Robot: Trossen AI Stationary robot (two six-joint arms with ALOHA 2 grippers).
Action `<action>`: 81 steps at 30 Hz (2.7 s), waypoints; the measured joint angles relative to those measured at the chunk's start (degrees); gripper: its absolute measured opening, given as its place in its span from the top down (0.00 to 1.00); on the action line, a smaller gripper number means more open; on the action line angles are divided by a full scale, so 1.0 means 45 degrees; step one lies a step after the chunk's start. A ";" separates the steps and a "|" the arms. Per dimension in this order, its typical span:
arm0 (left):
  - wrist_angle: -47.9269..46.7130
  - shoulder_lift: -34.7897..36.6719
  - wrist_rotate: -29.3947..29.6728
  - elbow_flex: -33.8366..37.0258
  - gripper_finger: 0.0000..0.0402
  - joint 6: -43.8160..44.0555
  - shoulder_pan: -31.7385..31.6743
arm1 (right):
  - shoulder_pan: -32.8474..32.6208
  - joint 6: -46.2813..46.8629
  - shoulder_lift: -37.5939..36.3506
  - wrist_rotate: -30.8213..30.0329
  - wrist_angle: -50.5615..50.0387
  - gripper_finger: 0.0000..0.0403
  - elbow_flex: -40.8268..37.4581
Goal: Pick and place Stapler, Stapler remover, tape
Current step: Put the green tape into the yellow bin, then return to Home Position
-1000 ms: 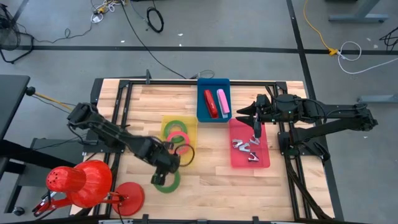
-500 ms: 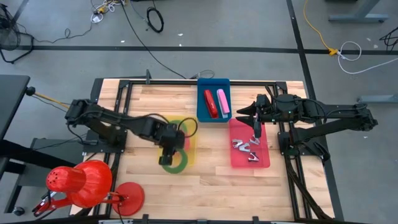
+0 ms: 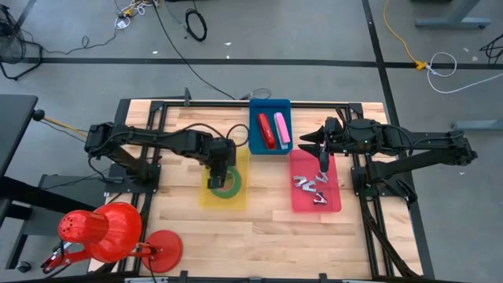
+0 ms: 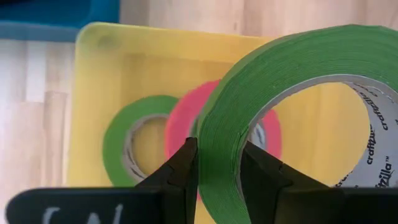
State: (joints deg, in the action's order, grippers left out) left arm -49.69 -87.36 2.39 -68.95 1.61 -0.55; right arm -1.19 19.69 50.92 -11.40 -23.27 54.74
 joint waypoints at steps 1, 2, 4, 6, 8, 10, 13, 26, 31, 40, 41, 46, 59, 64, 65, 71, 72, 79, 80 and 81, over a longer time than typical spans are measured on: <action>0.0076 -0.0070 0.0006 -0.0005 0.76 -0.0100 -0.0089 | 0.0000 -0.0002 0.0000 -0.0014 0.0000 0.60 0.0000; 0.0101 -0.0149 0.0011 -0.0005 0.76 -0.0182 -0.0162 | 0.0000 -0.0002 0.0001 -0.0037 0.0000 0.60 0.0000; 0.0037 -0.0352 0.0040 -0.0005 0.75 -0.0271 -0.0228 | -0.0001 -0.0040 0.0000 -0.0043 0.0000 0.60 0.0000; 0.0081 -0.0663 0.0037 -0.0005 0.75 -0.0277 -0.0231 | 0.0000 -0.0107 0.0000 -0.0043 0.0000 0.60 0.0000; -0.0018 -0.0940 0.0038 0.0000 0.75 -0.0311 -0.0178 | 0.0000 -0.0119 0.0000 -0.0043 0.0000 0.60 0.0000; 0.0019 -0.1117 0.0104 0.0000 0.75 -0.0317 -0.0112 | -0.0004 -0.0136 0.0000 -0.0043 0.0000 0.60 0.0000; -0.0001 -0.1212 0.0371 0.0000 0.75 -0.0313 -0.0094 | -0.0001 -0.0148 0.0001 -0.0043 -0.0001 0.60 0.0000; 0.0118 -0.1154 0.0414 0.0000 0.46 -0.0081 -0.0103 | 0.0000 -0.0153 0.0000 -0.0043 0.0000 0.60 0.0000; -0.0081 -0.1154 0.0419 -0.0350 0.41 0.0471 -0.0103 | 0.0000 -0.0154 0.0000 -0.0043 0.0000 0.60 0.0000; -0.0633 -0.1139 0.0606 -0.2792 0.66 0.0382 -0.0202 | -0.0001 -0.0705 0.0001 -0.0045 0.0000 0.60 0.0000; -0.0592 -0.1134 0.0610 -0.3032 0.69 0.0364 -0.0216 | 0.0000 -0.0727 0.0000 -0.0047 0.0000 0.60 0.0000; -0.0476 -0.1134 0.0828 -0.3918 0.82 0.0052 -0.0347 | 0.0000 -0.0716 0.0000 -0.0043 0.0106 0.60 0.0000; -0.0498 -0.1134 0.1271 -0.5100 0.95 0.0008 -0.0507 | -0.0005 -0.1365 -0.1607 -0.0299 0.0525 0.79 0.0000; -0.0506 -0.1134 0.1279 -0.5153 0.94 0.0008 -0.0507 | -0.0005 -0.2143 -0.2355 -0.0291 0.0166 0.91 0.0000; -0.0501 -0.1134 0.1279 -0.5153 0.94 0.0008 -0.0507 | -0.0005 -0.2193 -0.2426 -0.0236 0.0028 0.93 0.0000; -0.0501 -0.1134 0.1279 -0.5153 0.94 0.0030 -0.0507 | -0.0006 -0.2607 -0.3042 0.0788 0.0451 0.99 -0.1019; -0.0500 -0.1134 0.1279 -0.5153 0.94 0.0085 -0.0507 | -0.0014 -0.2574 -0.3273 0.0807 0.0801 0.99 -0.1323; -0.0501 -0.1134 0.1290 -0.5153 0.94 0.0052 -0.0507 | -0.0005 -0.2835 -0.4721 0.1363 0.3403 0.99 -0.4382; -0.0501 -0.1134 0.1332 -0.5153 0.94 0.0047 -0.0507 | -0.0005 -0.2808 -0.4864 0.1536 0.3808 0.99 -0.4881; -0.0501 -0.1134 0.1400 -0.5153 0.94 0.0047 -0.0507 | -0.0005 -0.2703 -0.5026 0.1699 0.4278 0.99 -0.5393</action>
State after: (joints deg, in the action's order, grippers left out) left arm -51.94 -92.47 8.69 -92.14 1.83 -2.83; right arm -1.21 7.53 28.30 -3.76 -4.01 30.47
